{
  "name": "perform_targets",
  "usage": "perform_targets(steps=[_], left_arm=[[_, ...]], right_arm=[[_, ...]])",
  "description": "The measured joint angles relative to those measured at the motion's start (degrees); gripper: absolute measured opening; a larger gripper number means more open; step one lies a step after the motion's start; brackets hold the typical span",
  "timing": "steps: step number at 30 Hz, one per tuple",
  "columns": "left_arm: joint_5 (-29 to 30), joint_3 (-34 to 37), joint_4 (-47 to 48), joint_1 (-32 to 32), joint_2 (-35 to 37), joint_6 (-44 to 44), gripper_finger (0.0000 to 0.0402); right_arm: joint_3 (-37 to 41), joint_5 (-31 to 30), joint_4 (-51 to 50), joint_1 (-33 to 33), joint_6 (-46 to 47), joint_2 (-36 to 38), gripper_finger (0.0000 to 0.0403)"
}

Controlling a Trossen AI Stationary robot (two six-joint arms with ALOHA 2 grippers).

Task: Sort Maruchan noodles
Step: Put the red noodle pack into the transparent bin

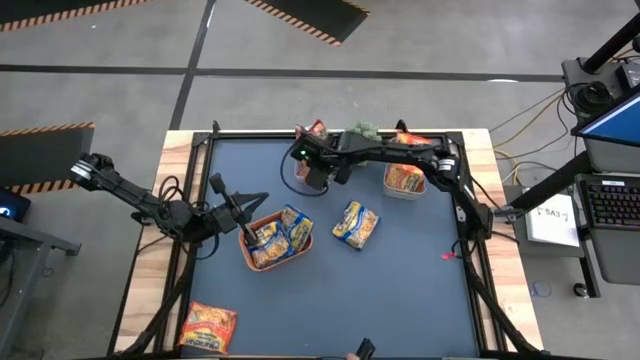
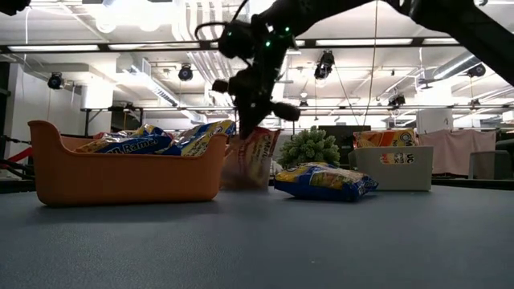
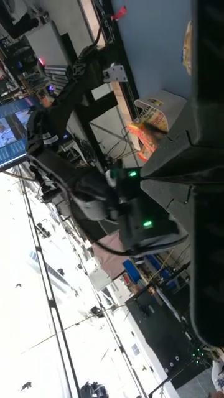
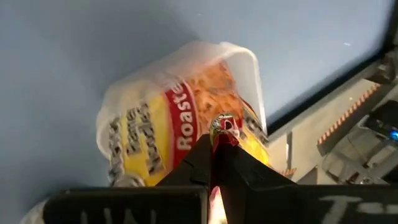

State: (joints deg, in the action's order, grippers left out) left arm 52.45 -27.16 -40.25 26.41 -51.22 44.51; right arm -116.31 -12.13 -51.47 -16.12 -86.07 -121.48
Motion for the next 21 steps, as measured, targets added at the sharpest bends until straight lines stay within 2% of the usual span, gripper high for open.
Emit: perform_targets(steps=[6,12,21], left_arm=[[-0.02,0.0,0.06,0.0,0.0,-0.04,0.0],[-0.02,0.0,0.15,0.0,0.0,-0.02,0.0],[-0.04,0.0,0.13,0.0,0.0,-0.02,0.0]], right_arm=[[-0.2,-3.43,3.27,0.26,4.48,-2.09,0.0009],[-0.26,-3.43,3.89,0.47,7.04,-1.74,0.0025],[-3.86,-3.4,3.91,0.63,15.7,-1.41,0.0086]])
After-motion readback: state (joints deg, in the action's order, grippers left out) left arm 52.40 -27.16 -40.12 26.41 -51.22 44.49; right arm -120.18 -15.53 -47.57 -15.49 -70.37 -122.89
